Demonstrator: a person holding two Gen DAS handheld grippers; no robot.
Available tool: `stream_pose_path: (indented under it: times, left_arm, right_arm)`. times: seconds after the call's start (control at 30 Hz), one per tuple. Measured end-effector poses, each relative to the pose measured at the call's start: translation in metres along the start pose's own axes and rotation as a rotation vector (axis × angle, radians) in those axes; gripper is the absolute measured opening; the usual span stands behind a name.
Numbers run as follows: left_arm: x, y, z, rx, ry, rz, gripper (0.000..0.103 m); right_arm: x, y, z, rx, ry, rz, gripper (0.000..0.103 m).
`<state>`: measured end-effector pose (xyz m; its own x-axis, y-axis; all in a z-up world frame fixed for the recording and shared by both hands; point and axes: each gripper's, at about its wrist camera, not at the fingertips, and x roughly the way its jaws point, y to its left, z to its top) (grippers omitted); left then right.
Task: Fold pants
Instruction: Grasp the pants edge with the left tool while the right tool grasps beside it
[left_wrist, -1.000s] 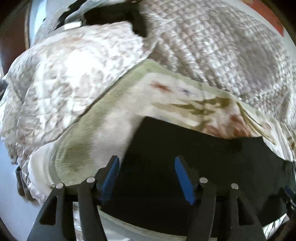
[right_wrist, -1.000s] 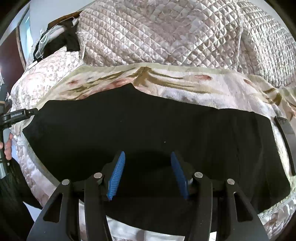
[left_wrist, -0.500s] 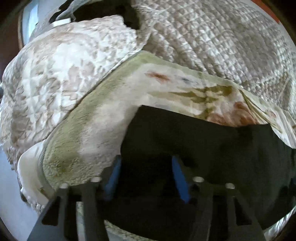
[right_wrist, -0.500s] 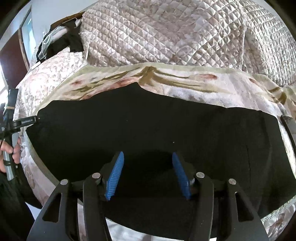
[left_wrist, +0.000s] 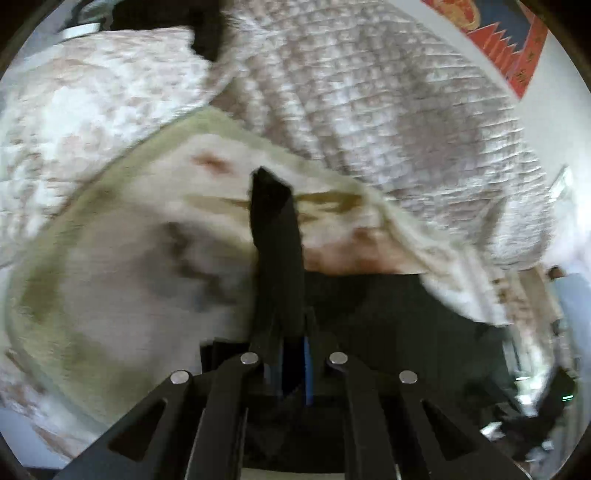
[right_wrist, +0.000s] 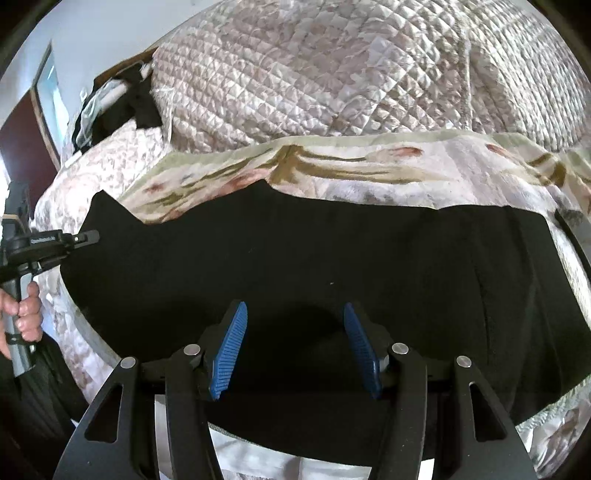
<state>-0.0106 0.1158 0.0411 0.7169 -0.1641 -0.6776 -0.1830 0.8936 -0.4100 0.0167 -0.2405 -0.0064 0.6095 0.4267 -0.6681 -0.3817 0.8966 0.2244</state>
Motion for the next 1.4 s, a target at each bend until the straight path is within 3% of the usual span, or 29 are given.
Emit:
stream_pose_path:
  times: [0.2, 0.4, 0.57, 0.6, 0.73, 0.83, 0.93, 1.03, 1.17, 1.33, 1.4]
  left_arm:
    - [0.022, -0.083, -0.003, 0.078, 0.062, -0.167, 0.009]
    - [0.073, -0.149, -0.037, 0.136, 0.2, -0.25, 0.009]
    - [0.096, -0.163, -0.061, 0.136, 0.306, -0.281, 0.014]
    - [0.092, -0.161, -0.061, 0.122, 0.305, -0.303, 0.021]
    - [0.065, -0.154, -0.053, 0.113, 0.248, -0.39, 0.028]
    - [0.045, -0.141, -0.039, 0.135, 0.155, -0.347, 0.037]
    - [0.036, -0.115, -0.029, 0.162, 0.081, -0.208, 0.037]
    - [0.039, -0.086, -0.026, 0.133, 0.085, -0.124, 0.037]
    - [0.047, -0.06, -0.028, 0.1, 0.099, -0.077, 0.038]
    - [0.052, -0.054, -0.025, 0.11, 0.096, -0.078, 0.037]
    - [0.055, -0.06, -0.019, 0.127, 0.08, -0.084, 0.038]
  right_arm:
    - [-0.011, -0.012, 0.004, 0.056, -0.039, 0.005, 0.055]
    - [-0.021, -0.026, 0.004, 0.098, -0.068, -0.008, 0.055]
    - [-0.022, -0.035, 0.004, 0.135, -0.067, 0.001, 0.055]
    - [-0.022, -0.036, 0.004, 0.139, -0.067, 0.005, 0.055]
    - [-0.022, -0.036, 0.004, 0.151, -0.075, 0.03, 0.055]
    - [-0.021, -0.033, 0.004, 0.156, -0.07, 0.065, 0.055]
    - [-0.017, -0.029, 0.002, 0.168, -0.047, 0.135, 0.055]
    - [-0.011, -0.023, 0.0, 0.183, -0.013, 0.203, 0.055]
    - [0.007, -0.021, -0.001, 0.22, 0.054, 0.212, 0.055]
    - [0.019, -0.019, 0.01, 0.229, 0.076, 0.229, 0.055]
    - [0.025, -0.016, 0.014, 0.217, 0.089, 0.219, 0.049]
